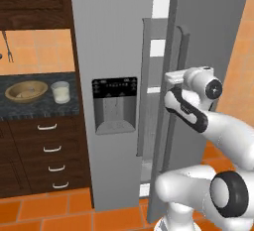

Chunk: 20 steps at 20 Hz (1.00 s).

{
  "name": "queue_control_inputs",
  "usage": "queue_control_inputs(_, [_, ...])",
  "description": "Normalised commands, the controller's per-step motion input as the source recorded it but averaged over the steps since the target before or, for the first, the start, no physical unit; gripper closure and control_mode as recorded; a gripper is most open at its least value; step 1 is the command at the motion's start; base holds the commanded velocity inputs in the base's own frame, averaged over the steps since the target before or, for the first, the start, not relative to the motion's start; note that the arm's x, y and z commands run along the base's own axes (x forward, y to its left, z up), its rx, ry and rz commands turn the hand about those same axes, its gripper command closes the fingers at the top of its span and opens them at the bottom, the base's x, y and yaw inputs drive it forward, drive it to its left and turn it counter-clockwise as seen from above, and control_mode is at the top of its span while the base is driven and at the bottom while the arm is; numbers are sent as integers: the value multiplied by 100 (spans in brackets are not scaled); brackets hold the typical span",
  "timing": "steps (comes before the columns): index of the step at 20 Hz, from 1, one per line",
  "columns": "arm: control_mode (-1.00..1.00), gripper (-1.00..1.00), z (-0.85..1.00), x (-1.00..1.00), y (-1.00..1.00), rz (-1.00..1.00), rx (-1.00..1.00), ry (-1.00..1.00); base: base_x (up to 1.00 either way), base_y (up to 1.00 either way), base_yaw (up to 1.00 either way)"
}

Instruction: Grab a lemon wedge from the fridge and one ice cube from the ice bowl, and put them in the glass of lemonade.

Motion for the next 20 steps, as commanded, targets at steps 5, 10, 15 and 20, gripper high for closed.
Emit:
queue_control_inputs(5, [-100, 100, 31, -100, -97, -7, 3, 15, 0, 0, 0])
queue_control_inputs(10, [-100, 100, 18, -100, -100, -7, 2, 12, 0, 0, 0])
queue_control_inputs(15, [-100, 100, 6, -98, -100, -6, 2, 7, 0, 0, 0])
queue_control_inputs(20, [-100, 100, 3, -83, -97, -7, 1, 6, 0, 0, 0])
